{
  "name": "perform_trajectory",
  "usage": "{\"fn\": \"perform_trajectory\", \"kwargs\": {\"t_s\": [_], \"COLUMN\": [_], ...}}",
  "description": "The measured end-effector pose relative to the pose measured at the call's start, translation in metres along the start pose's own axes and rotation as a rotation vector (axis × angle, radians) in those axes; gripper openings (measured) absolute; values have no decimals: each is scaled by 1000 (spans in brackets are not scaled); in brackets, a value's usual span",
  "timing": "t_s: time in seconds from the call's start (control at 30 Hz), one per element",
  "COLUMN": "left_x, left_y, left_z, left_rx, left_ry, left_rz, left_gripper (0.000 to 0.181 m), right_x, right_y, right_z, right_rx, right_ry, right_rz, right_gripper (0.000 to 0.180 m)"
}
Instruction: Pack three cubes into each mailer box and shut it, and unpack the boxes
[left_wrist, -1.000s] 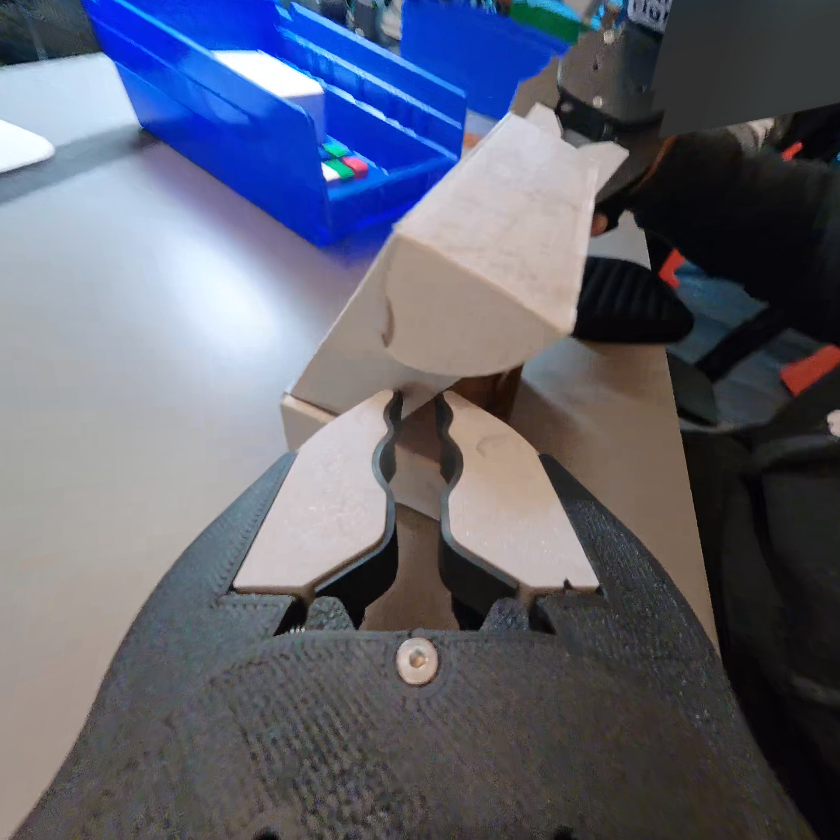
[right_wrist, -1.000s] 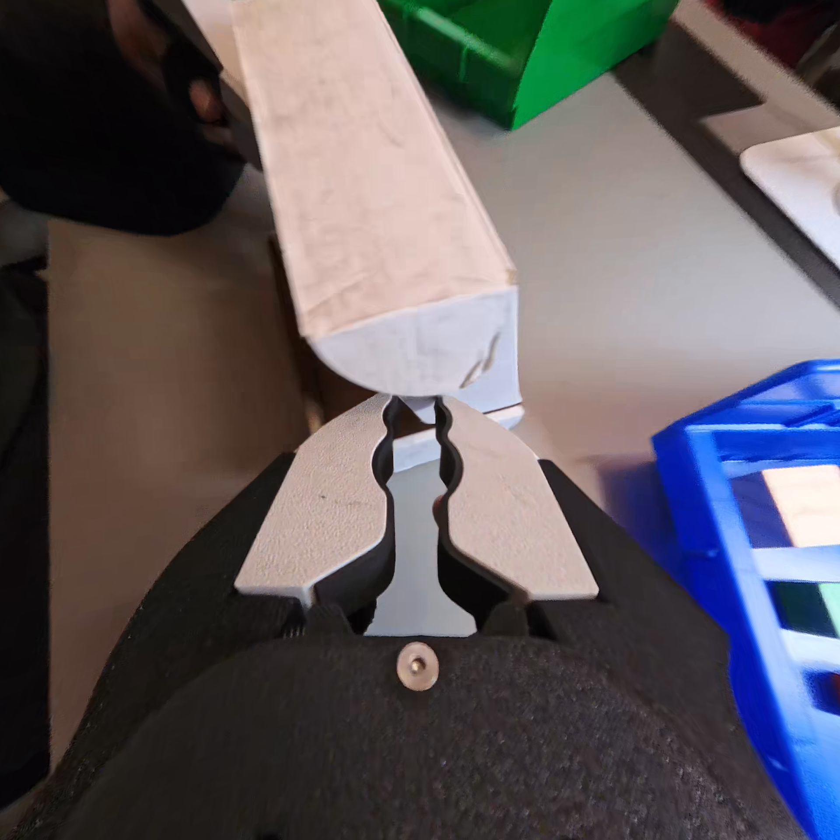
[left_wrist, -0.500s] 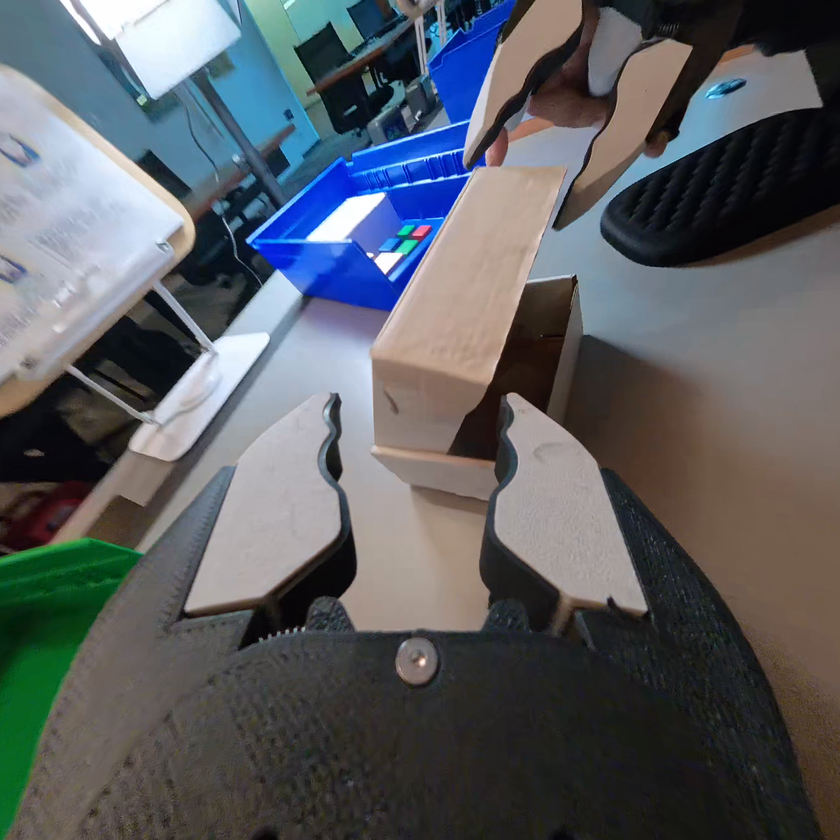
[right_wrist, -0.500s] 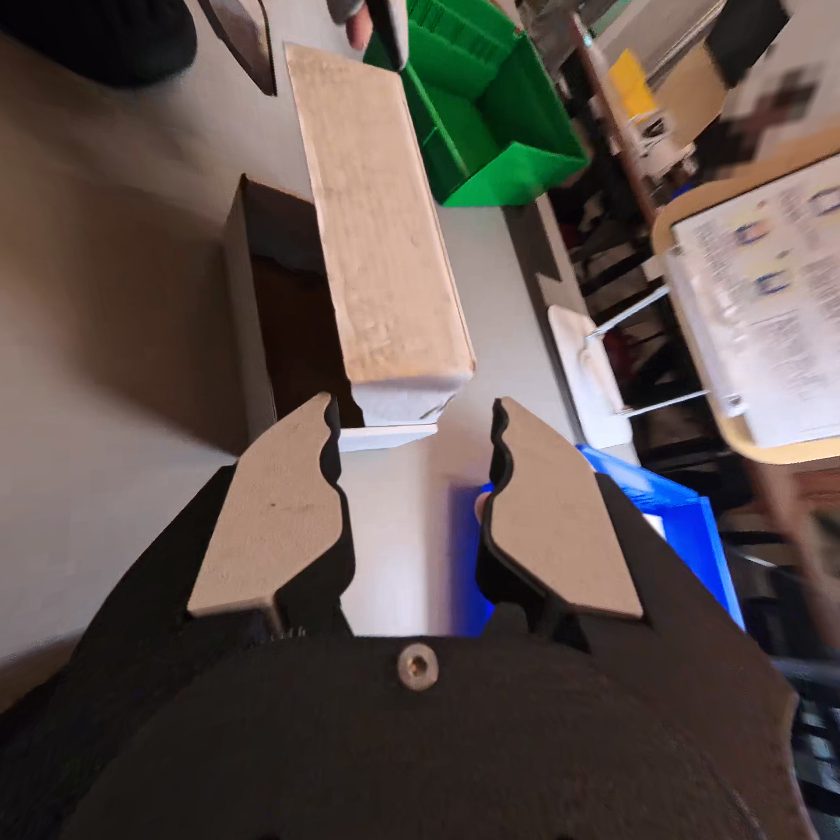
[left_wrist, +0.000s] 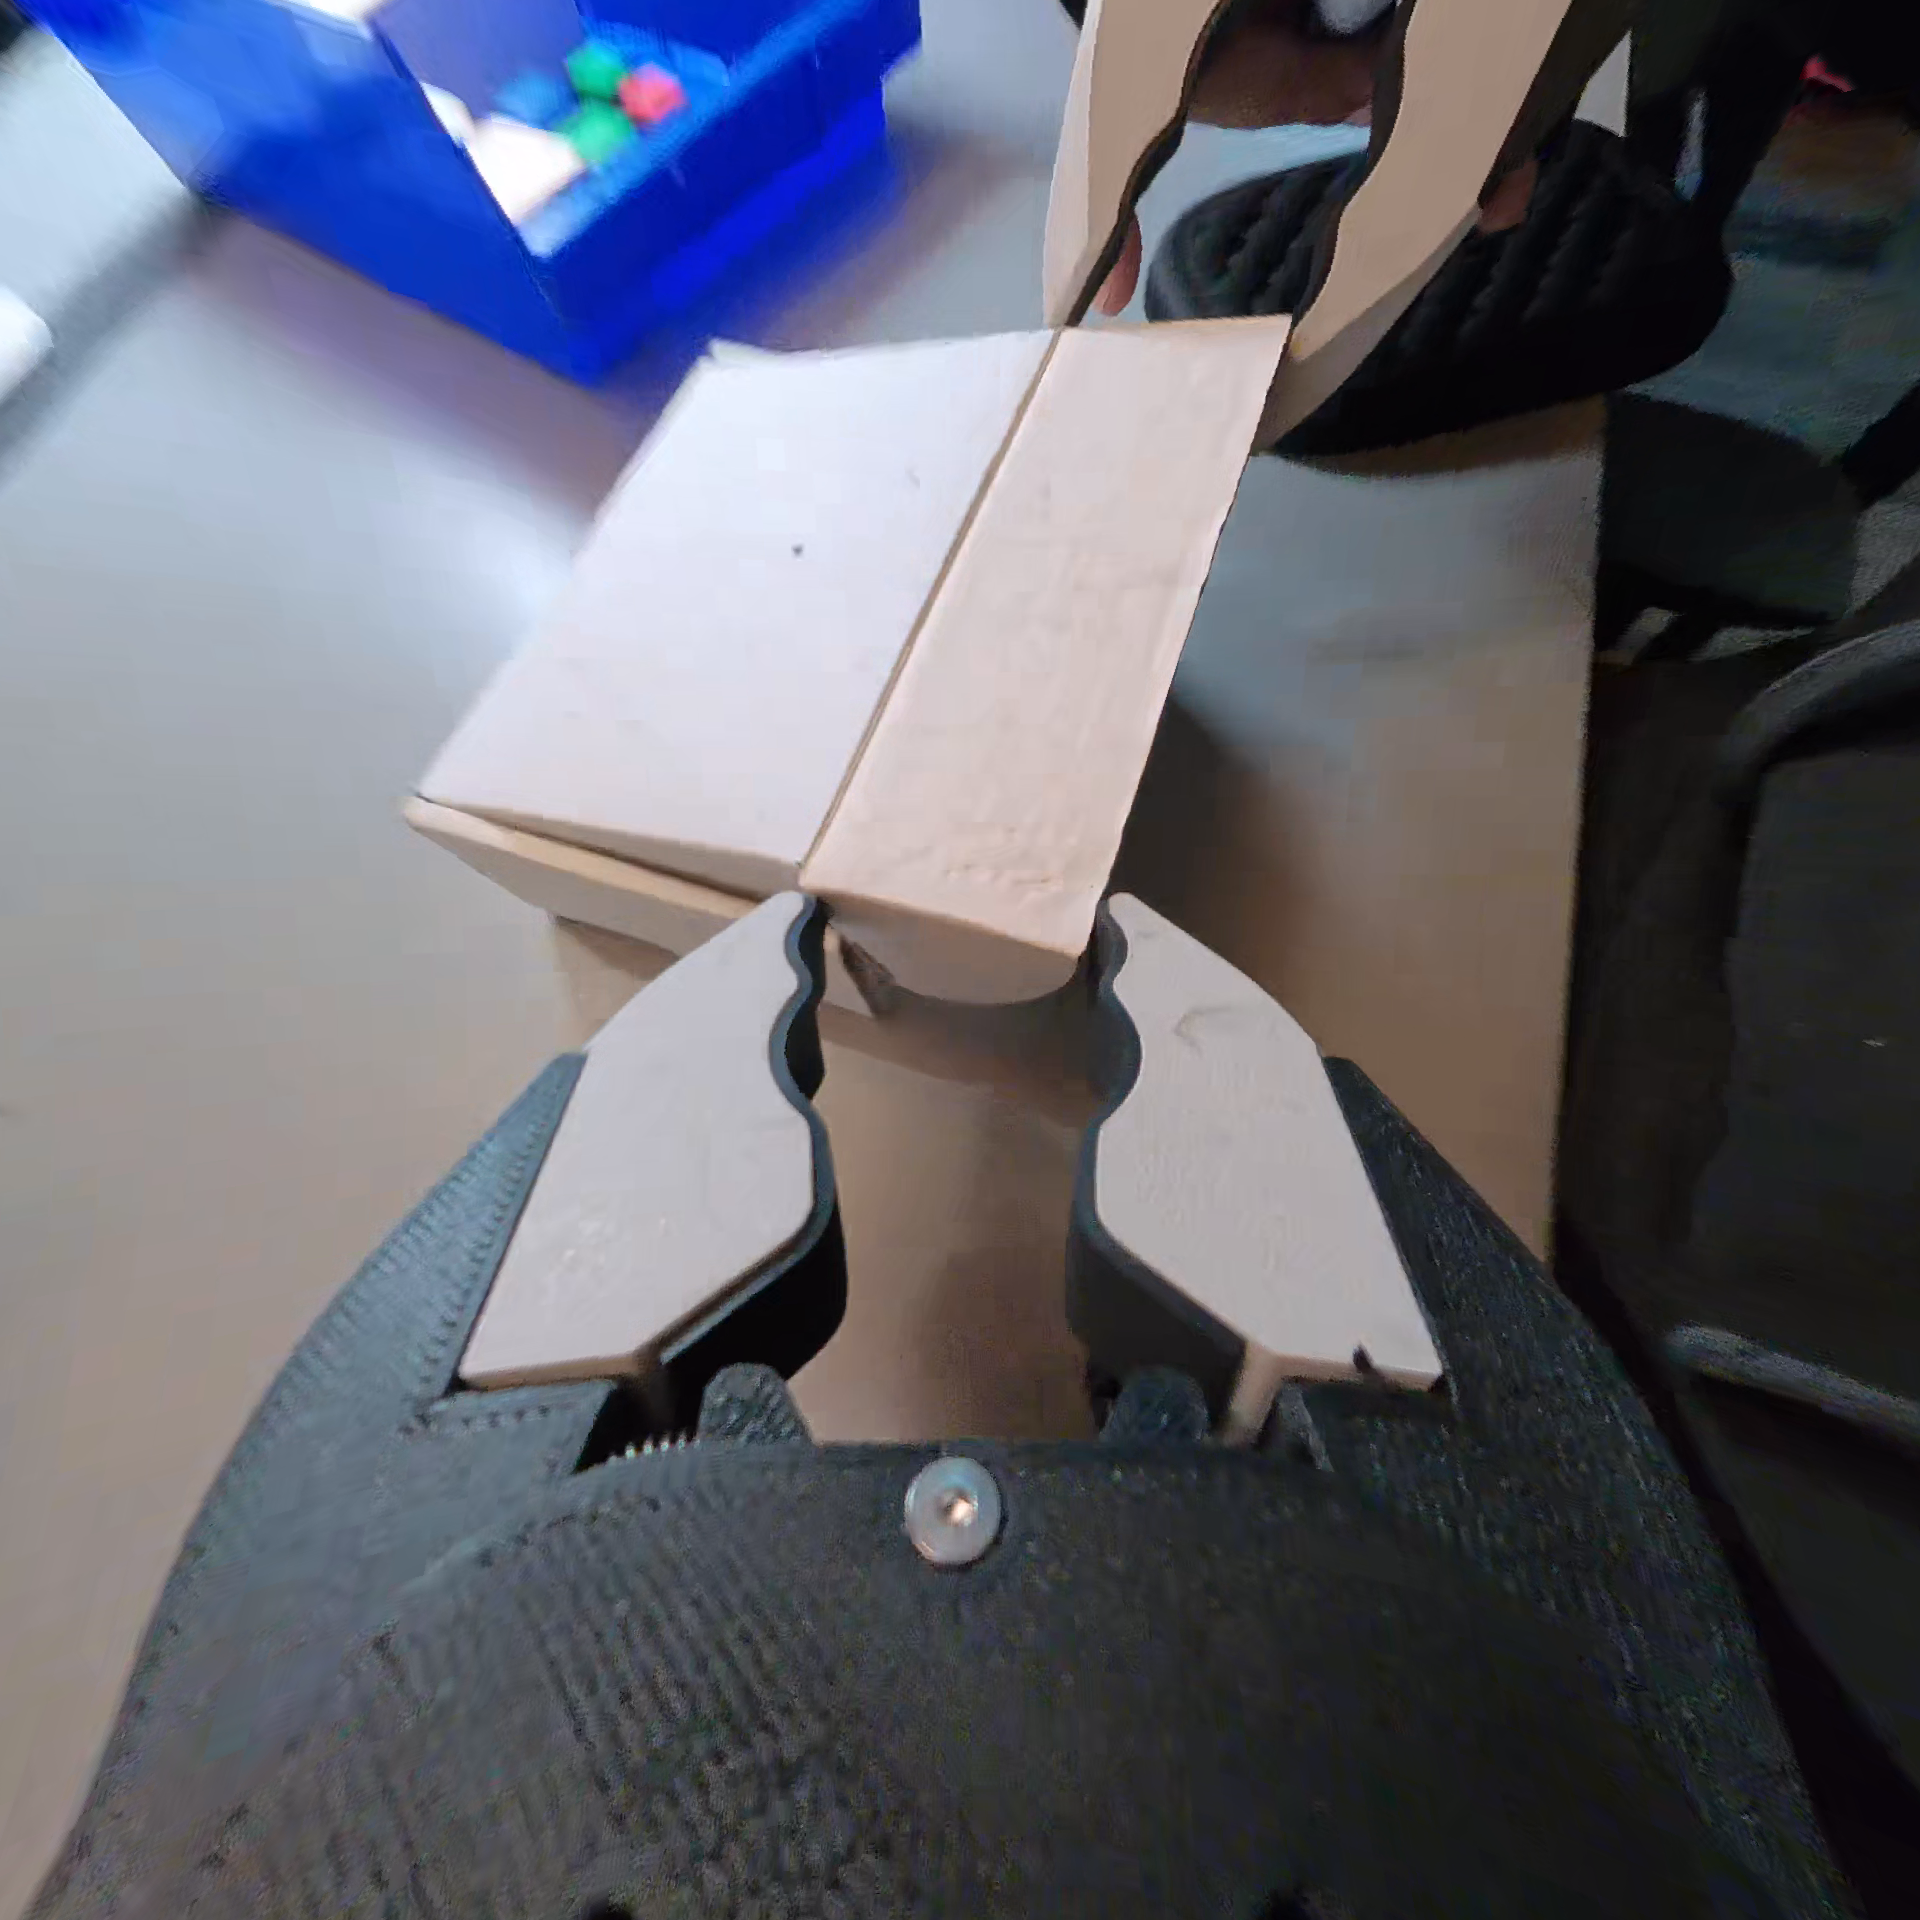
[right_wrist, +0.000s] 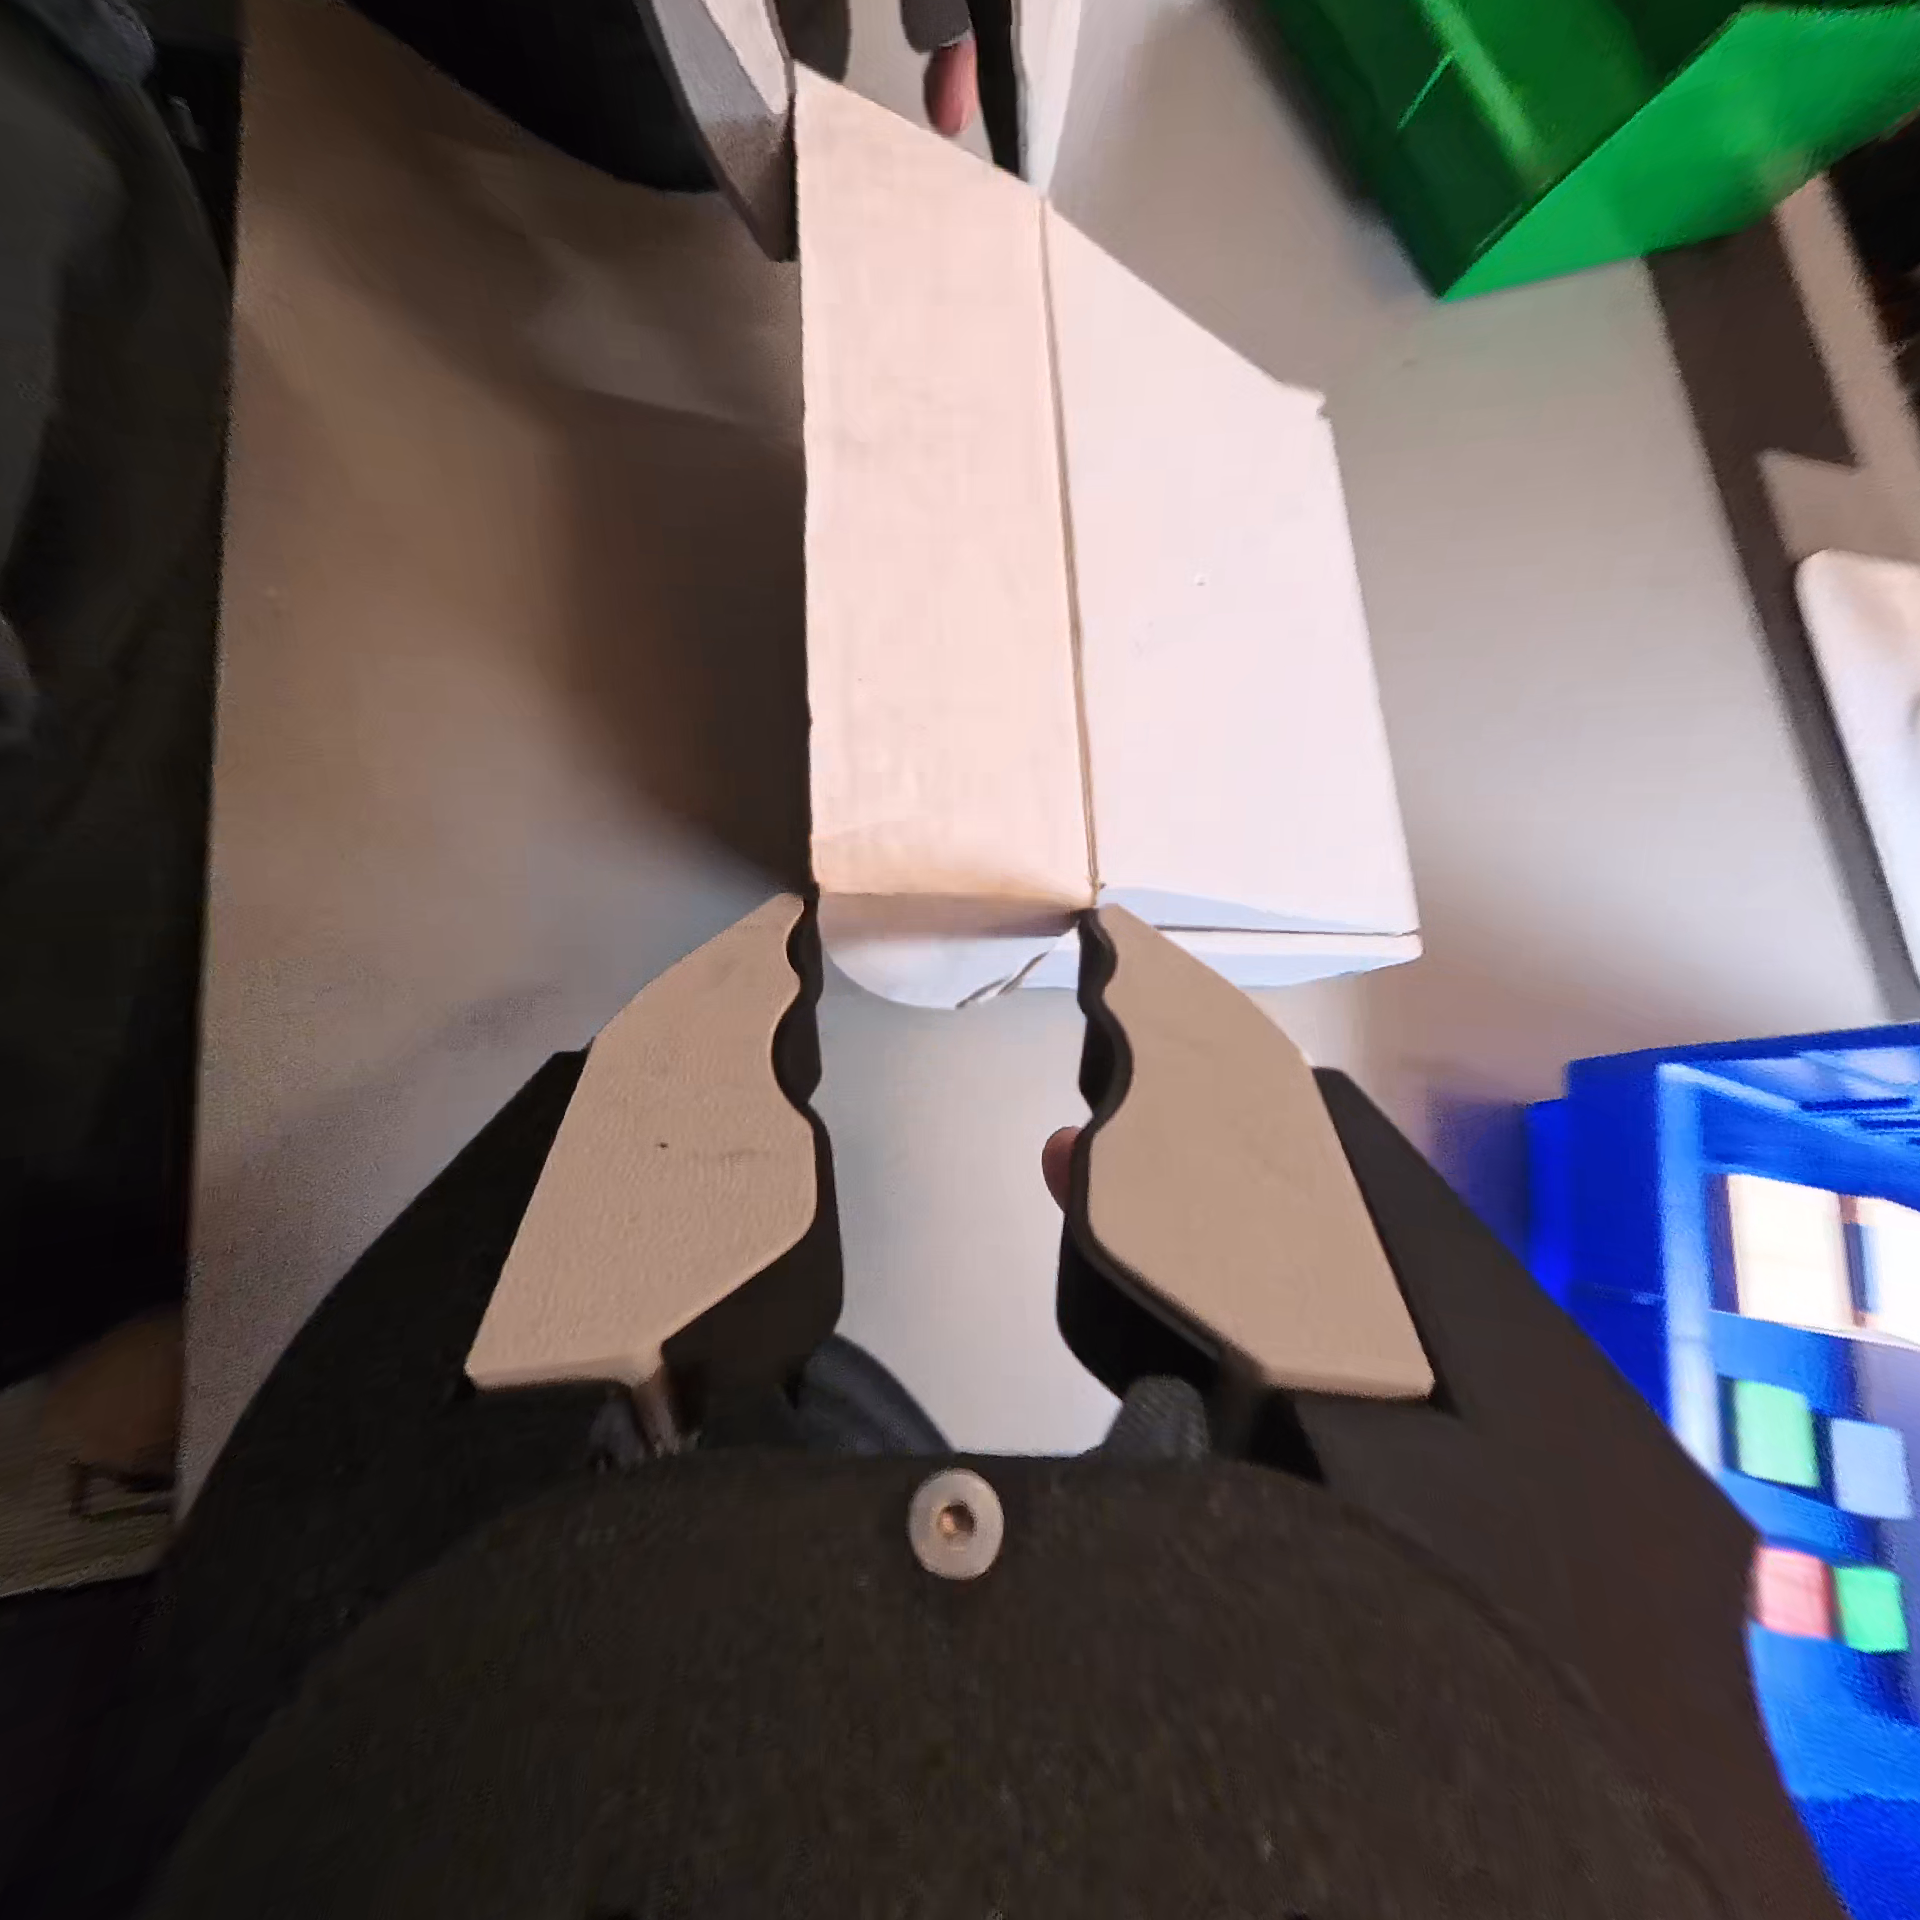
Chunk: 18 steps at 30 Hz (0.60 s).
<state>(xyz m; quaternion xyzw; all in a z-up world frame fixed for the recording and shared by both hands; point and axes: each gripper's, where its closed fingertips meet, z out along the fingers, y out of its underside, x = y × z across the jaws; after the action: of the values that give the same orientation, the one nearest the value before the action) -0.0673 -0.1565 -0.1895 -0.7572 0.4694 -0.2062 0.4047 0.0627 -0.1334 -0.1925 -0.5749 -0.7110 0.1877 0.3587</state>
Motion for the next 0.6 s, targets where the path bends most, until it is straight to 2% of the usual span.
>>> {"fn": "perform_trajectory", "kwargs": {"t_s": [0.17, 0.3, 0.43, 0.6], "left_x": [12, 17, 14, 15], "left_y": [18, 19, 18, 19], "left_z": [13, 17, 15, 16], "left_rx": [-66, -21, -5, 2], "left_ry": [116, 201, 185, 180], "left_rz": [-254, -401, -412, -430], "left_gripper": [49, 50, 50, 50], "right_x": [-8, -3, -3, -11], "right_y": [10, 10, 12, 12], "right_z": [11, 11, 9, 14], "right_rx": [-4, 46, 30, -3], "right_ry": [-54, -33, 5, 20], "right_rz": [178, 312, 373, 457], "right_gripper": [47, 46, 43, 31]}}
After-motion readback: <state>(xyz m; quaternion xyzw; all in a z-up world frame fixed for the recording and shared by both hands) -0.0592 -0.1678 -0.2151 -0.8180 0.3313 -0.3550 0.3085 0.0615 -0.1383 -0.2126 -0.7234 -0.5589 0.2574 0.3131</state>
